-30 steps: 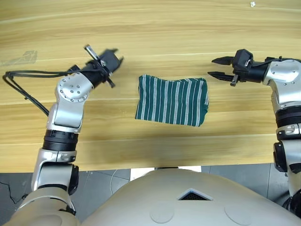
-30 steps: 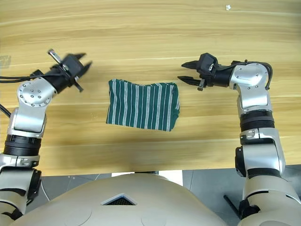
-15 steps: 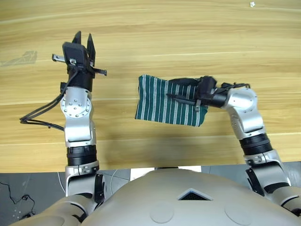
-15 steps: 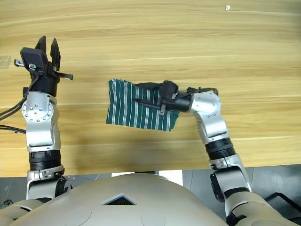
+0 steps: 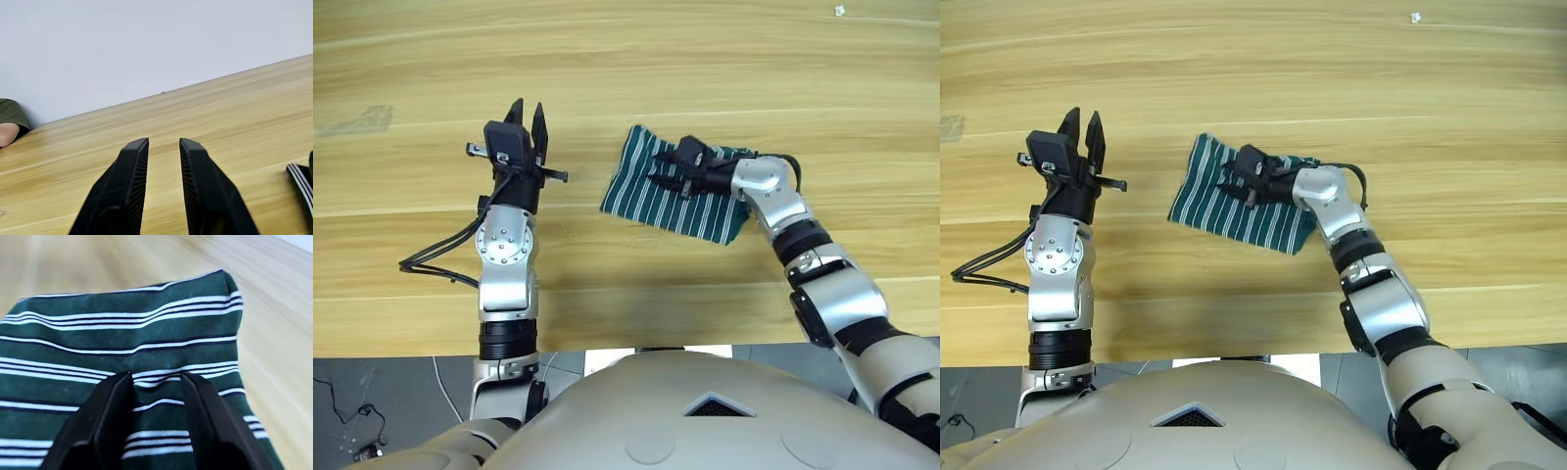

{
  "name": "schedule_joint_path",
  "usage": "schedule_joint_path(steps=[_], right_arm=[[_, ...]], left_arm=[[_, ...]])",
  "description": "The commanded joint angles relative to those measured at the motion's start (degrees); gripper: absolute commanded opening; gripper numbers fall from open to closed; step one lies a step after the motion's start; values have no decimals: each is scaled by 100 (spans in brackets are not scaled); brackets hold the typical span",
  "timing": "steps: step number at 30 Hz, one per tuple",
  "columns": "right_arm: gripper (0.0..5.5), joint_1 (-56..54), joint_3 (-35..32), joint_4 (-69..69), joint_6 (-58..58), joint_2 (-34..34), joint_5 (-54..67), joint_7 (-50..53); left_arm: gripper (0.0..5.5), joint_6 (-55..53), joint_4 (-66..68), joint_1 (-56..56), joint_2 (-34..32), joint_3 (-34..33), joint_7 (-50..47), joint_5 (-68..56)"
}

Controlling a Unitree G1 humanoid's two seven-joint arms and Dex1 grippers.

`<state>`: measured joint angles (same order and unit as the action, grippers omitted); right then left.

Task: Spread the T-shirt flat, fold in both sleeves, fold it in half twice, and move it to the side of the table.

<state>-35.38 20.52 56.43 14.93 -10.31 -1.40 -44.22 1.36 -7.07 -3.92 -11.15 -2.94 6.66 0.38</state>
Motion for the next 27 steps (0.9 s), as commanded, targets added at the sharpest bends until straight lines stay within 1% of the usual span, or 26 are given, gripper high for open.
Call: schedule_joint_path(steps=[1,3,5,7,10,12,14,16,18,20,23,25,27], right_arm=[[188,323,-542,410,-1370,-388,146,232],[188,530,-1014,-38,-1832,-528,461,497],[188,973,-1524,-911,-2211,-794,708,877],[188,1513,-1990,-1909,-2339,-1180,795,1217],[188,2071,-2822,-2940,-2766,-1620,1049,1680],[188,2465,-3181,-3472,-3023,-1744,1186,1856],[188,2769,-3264,-3853,-3024,-1783,1145,1930],[188,2856,-3237,-4063,-2742,-1688,1128,1930],[188,2648,-3224,-4111,-1773,-1504,1096,1957],[188,2249,-3327,-4126,-677,-1331,1207,1939],[188,1671,-3396,-4020,632,-1094,1225,2085],[188,1496,-3297,-4020,1235,-606,1336,2204],[188,1625,-3017,-3748,1748,-1,1316,2275]], left_arm=[[116,5,-104,-176,-11,36,34,50],[116,13,-214,-289,11,42,20,48],[116,15,-348,-432,41,67,-11,72],[116,-21,-518,-582,73,78,-43,72],[116,-135,-909,-832,197,34,-171,25],[116,-274,-1112,-957,346,57,-197,-151],[116,-392,-1230,-1013,447,114,-226,-186],[116,-337,-1172,-1024,448,214,-275,51],[116,-292,-1056,-963,482,280,-291,122],[116,-204,-913,-816,548,249,-332,64],[116,86,-772,-549,635,150,-491,77],[116,390,-678,-250,727,104,-653,114],[116,625,-462,121,806,164,-734,182]])
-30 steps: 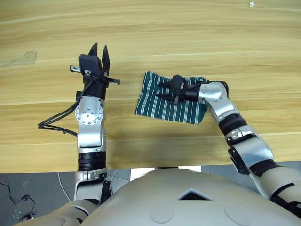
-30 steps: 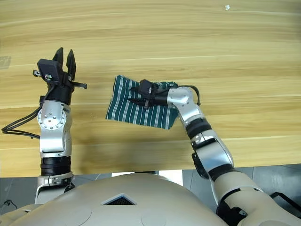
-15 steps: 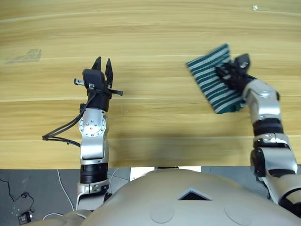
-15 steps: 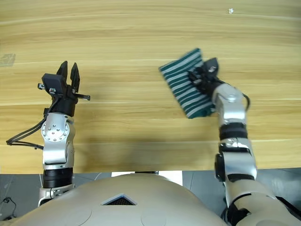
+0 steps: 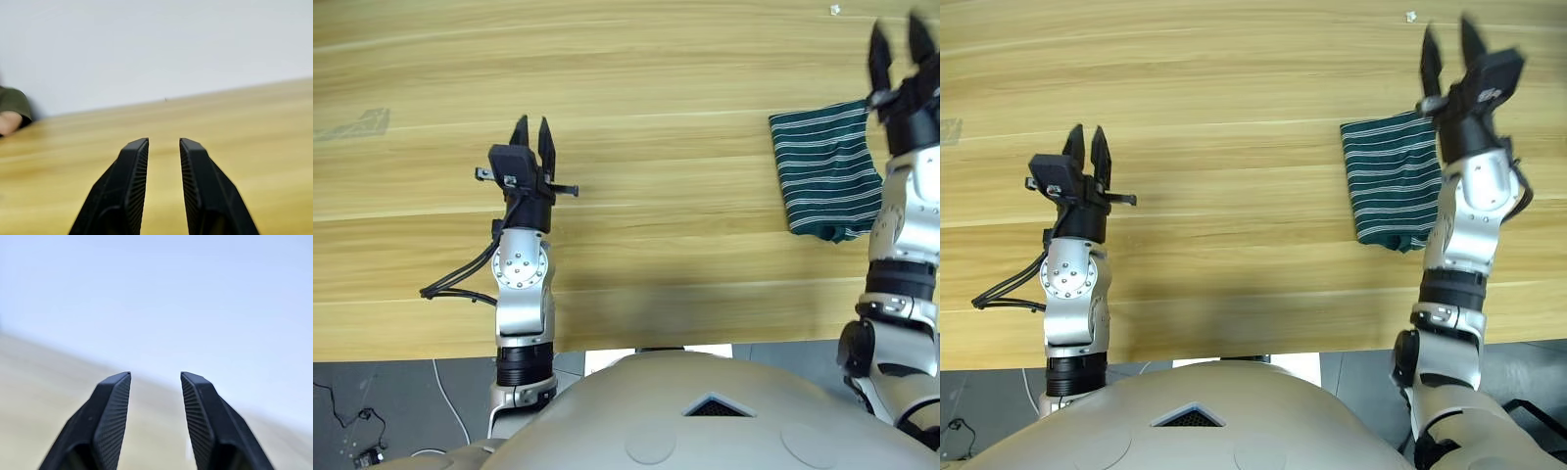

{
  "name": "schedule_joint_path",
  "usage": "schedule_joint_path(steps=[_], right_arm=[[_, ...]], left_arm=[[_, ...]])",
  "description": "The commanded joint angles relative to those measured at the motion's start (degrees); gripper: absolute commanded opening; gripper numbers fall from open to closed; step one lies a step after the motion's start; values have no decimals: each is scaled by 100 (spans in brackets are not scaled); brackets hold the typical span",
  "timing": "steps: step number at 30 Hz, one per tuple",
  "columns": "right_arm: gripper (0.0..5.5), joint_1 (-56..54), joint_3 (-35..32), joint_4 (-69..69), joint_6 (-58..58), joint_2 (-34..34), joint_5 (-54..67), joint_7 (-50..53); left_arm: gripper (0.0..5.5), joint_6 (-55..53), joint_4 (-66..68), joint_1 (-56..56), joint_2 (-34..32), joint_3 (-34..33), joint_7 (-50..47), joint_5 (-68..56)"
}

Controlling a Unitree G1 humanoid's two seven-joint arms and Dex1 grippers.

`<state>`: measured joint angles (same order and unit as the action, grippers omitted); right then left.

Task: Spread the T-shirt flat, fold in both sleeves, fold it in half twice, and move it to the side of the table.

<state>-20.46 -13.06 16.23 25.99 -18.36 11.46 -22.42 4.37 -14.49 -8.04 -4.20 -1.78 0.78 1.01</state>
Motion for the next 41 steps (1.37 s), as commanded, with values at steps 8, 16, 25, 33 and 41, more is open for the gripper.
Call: schedule_joint_path(steps=[8,16,25,33,41], right_arm=[[188,924,985,845,1936,1763,-635,429],[194,973,935,892,2121,1699,-726,822],[194,993,1005,847,2117,1728,-706,893],[194,888,1042,1000,2121,1758,-668,927],[194,840,1051,1113,2155,1759,-653,928]], left_arm=[[116,1347,1632,845,45,392,48,337],[214,1697,1363,624,78,408,49,314],[246,1706,1297,582,121,352,-71,392],[246,1726,1419,633,104,258,-148,408],[246,1786,1486,652,103,235,-204,439]])
